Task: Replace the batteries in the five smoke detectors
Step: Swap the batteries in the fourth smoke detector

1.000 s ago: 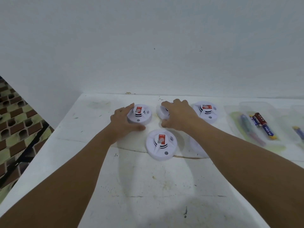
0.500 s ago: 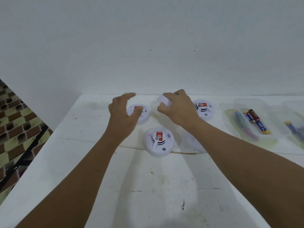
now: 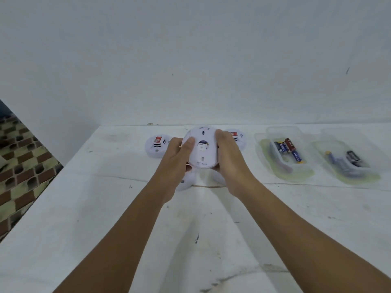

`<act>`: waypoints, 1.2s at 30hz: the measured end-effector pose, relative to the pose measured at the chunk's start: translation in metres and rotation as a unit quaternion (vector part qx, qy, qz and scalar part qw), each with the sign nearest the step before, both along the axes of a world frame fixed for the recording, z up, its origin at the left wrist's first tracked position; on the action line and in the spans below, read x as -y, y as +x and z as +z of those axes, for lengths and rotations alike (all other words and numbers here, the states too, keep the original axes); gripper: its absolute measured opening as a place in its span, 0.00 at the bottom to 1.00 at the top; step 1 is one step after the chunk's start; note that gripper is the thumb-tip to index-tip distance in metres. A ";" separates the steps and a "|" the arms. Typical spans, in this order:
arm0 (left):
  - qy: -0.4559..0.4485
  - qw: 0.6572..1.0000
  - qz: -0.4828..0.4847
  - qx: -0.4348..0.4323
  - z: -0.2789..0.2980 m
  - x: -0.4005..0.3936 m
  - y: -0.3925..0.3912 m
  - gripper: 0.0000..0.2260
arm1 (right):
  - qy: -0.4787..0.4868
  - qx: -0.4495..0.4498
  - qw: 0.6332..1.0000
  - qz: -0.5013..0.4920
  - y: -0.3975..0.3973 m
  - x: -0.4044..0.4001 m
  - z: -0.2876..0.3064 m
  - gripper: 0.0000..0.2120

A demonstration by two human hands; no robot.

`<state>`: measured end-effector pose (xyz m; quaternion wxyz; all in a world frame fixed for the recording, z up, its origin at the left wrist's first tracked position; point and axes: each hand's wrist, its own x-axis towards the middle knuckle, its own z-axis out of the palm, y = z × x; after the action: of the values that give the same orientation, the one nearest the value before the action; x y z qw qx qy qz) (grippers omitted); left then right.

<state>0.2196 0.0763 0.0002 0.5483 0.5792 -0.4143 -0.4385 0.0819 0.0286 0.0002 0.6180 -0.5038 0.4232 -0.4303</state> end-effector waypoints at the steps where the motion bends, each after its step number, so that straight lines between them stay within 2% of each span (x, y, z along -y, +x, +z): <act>1: -0.004 1.000 -0.002 -0.020 -0.002 -0.005 -0.010 0.15 | 0.001 0.000 1.000 -0.002 -0.011 -0.005 -0.001 0.28; 4: -0.009 0.993 -0.017 -0.116 -0.001 -0.023 -0.044 0.10 | -0.021 0.008 1.000 0.007 -0.045 -0.021 -0.007 0.23; 8: 0.019 0.967 -0.069 -0.243 -0.009 -0.040 -0.083 0.11 | -0.037 0.020 0.999 0.010 -0.092 -0.043 -0.019 0.18; 11: 0.062 0.930 -0.122 -0.340 -0.018 -0.050 -0.115 0.21 | -0.042 0.004 0.999 0.012 -0.122 -0.056 -0.034 0.18; 15: 0.086 0.880 -0.153 -0.441 -0.037 -0.060 -0.142 0.26 | -0.015 0.022 0.999 0.029 -0.153 -0.066 -0.051 0.20; 18: 0.104 0.835 -0.160 -0.516 -0.054 -0.066 -0.151 0.28 | -0.023 -0.027 0.998 0.046 -0.161 -0.069 -0.060 0.20; 22: 0.132 0.857 -0.162 -0.471 -0.064 -0.066 -0.159 0.30 | -0.065 -0.103 0.990 0.067 -0.166 -0.069 -0.071 0.15; 26: 0.144 0.869 -0.130 -0.455 -0.058 -0.059 -0.164 0.25 | -0.114 -0.116 0.987 0.011 -0.169 -0.069 -0.077 0.12; 30: 0.130 0.900 -0.121 -0.398 -0.052 -0.052 -0.157 0.25 | -0.131 -0.096 0.987 -0.013 -0.176 -0.077 -0.080 0.25; 33: 0.147 0.895 -0.120 -0.403 -0.058 -0.048 -0.151 0.26 | -0.188 -0.171 0.967 -0.029 -0.174 -0.084 -0.079 0.25; 36: 0.143 0.880 -0.119 -0.438 -0.062 -0.047 -0.148 0.25 | -0.259 -0.234 0.937 -0.021 -0.167 -0.085 -0.088 0.31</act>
<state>0.0716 0.1235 -0.0620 0.5291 0.3462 -0.1305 -0.7636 -0.0854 0.1133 -0.0877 0.3402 -0.7240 0.4400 -0.4081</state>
